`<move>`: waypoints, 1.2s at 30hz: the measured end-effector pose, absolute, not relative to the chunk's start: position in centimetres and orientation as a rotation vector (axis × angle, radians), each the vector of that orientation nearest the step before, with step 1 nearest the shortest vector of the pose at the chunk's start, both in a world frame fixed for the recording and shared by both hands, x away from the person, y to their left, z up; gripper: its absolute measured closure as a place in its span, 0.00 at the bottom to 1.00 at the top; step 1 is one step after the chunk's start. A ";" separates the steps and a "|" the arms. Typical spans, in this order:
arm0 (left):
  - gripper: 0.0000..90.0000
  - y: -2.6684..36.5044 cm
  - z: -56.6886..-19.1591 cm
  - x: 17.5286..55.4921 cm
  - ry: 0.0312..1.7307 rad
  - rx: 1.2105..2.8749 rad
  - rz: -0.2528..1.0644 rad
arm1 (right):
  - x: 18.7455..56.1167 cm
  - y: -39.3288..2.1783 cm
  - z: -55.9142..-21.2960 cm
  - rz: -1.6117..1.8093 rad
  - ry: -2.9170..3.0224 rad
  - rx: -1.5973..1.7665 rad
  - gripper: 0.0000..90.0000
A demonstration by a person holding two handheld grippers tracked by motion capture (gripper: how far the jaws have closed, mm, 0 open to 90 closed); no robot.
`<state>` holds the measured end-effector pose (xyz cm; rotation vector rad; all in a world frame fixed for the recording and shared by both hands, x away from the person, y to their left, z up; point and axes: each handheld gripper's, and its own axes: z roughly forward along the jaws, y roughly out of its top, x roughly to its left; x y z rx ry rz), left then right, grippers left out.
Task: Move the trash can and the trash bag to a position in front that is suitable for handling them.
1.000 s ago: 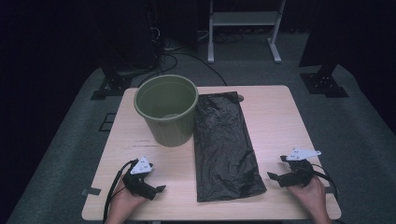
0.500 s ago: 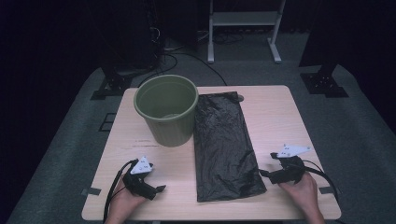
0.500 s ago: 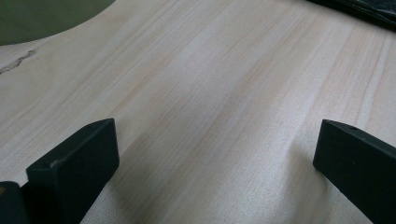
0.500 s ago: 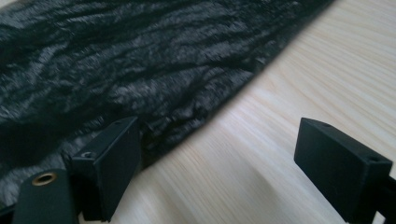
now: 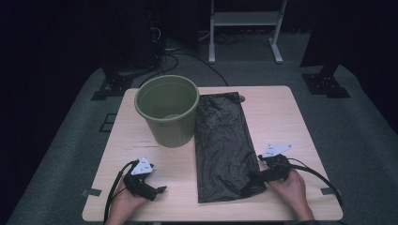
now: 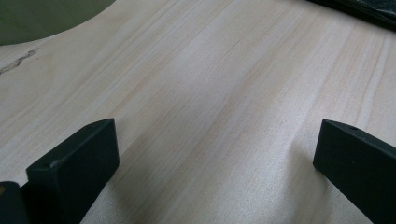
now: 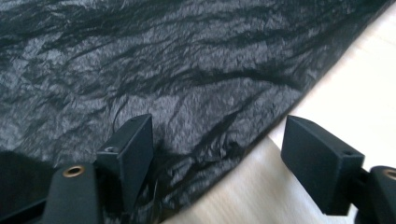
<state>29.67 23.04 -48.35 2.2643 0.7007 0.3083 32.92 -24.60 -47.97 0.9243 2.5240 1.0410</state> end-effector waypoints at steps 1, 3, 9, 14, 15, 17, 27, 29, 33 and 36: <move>0.00 23.0 -48.4 29.7 0.701 2.264 0.308 | 32.9 -24.5 -47.9 1.046 2.520 0.930 0.36; 0.00 23.0 -48.3 29.7 0.701 2.265 0.308 | 32.9 -24.5 -47.8 1.052 2.524 0.923 0.49; 0.00 23.0 -48.4 29.7 0.701 2.265 0.308 | 32.7 -24.7 -47.6 1.068 2.531 0.924 0.93; 0.00 23.0 -48.3 29.7 0.701 2.265 0.308 | 32.8 -24.9 -47.6 1.070 2.543 0.933 1.00; 0.00 23.0 -48.3 29.7 0.701 2.265 0.308 | 32.8 -25.0 -47.5 1.079 2.549 0.947 1.00; 0.00 23.0 -48.3 29.7 0.700 2.265 0.308 | 32.6 -25.5 -47.3 1.076 2.542 0.949 1.00; 0.00 23.0 -48.3 29.7 0.700 2.265 0.309 | 31.4 -28.8 -46.4 1.031 2.507 0.984 1.00; 0.00 23.0 -48.4 29.7 0.700 2.265 0.308 | 31.2 -29.0 -46.5 1.024 2.508 0.989 0.99; 0.00 23.0 -48.4 29.7 0.700 2.265 0.309 | 30.5 -30.6 -46.7 1.001 2.517 1.011 0.99; 0.00 23.0 -48.4 29.7 0.701 2.265 0.309 | 29.9 -32.2 -46.8 0.987 2.502 1.043 0.99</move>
